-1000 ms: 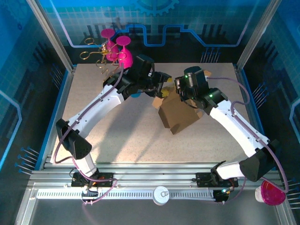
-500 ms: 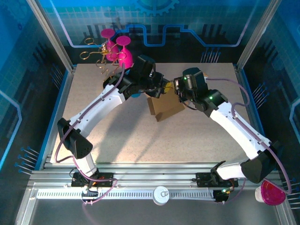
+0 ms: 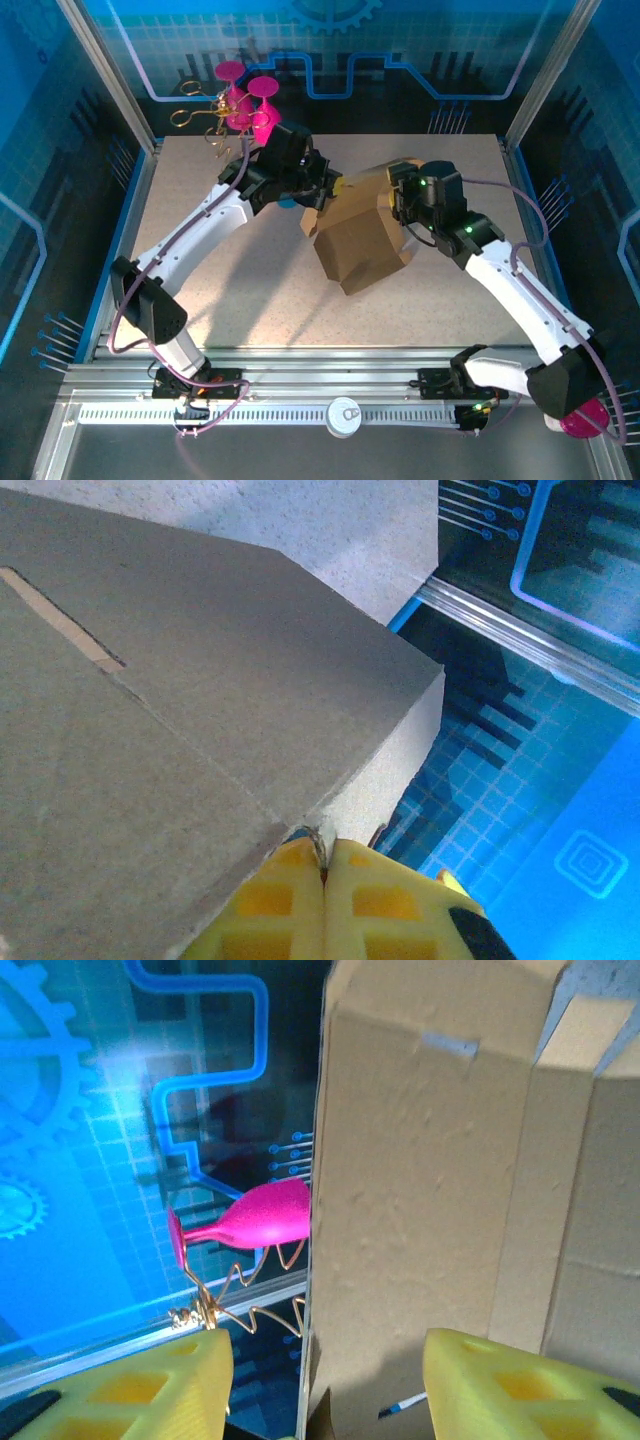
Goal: Fold the paper box
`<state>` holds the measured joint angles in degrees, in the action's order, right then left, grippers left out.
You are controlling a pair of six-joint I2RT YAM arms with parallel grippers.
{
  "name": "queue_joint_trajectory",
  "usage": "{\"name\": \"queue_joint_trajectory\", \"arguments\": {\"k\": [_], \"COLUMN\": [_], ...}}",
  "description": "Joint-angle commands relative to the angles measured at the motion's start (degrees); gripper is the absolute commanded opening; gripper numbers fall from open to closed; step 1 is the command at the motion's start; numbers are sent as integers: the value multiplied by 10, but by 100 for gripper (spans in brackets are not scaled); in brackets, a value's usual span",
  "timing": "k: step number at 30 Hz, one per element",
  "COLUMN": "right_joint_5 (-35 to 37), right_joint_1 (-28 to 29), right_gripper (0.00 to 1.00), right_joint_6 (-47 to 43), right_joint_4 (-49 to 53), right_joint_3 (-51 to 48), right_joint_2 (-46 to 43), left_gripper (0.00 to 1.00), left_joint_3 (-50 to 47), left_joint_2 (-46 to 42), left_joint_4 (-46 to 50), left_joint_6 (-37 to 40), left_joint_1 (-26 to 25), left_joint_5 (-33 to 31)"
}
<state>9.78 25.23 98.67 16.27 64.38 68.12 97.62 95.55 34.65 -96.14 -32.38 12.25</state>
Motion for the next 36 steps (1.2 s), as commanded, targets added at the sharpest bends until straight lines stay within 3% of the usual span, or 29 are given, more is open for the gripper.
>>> {"name": "queue_joint_trajectory", "arguments": {"k": [1, 7, 10, 19, 24, 26, 29, 31, 33, 36], "right_joint_5": [-59, -80, -102, -116, -108, -102, -83, -70, -51, -28], "right_joint_1": [-18, -18, -24, -23, -23, -23, -23, -24, -24, -28], "right_gripper": [55, 62, 59, 33, 4, 0, 0, 0, 0, 0], "right_joint_6": [0, 3, 10, 19, 25, 25, 30, 45, 63, 82], "right_joint_4": [-86, -182, -218, -270, -257, -226, -148, -68, 38, 141], "right_joint_3": [-35, -52, -51, -45, -47, -45, -38, -26, 4, 51], "right_joint_2": [-1, 34, 62, 106, 102, 93, 71, 55, 41, 34], "left_gripper": [0, 0, 0, 0, 0, 0, 38, 54, 64, 63], "left_joint_3": [-21, -32, -36, -54, -60, -66, -60, -37, -11, -10], "left_joint_2": [-29, -32, -34, -46, -48, -51, -54, -58, -73, -114], "left_joint_4": [-29, -41, -45, -56, -56, -62, -70, -42, 11, 95], "left_joint_6": [-11, -10, -10, -15, -13, -7, 35, 96, 185, 334], "left_joint_1": [4, 12, 12, 13, 13, 15, 20, 26, 30, 31], "left_joint_5": [15, 29, 32, 36, 39, 41, 49, 52, 38, -7]}}
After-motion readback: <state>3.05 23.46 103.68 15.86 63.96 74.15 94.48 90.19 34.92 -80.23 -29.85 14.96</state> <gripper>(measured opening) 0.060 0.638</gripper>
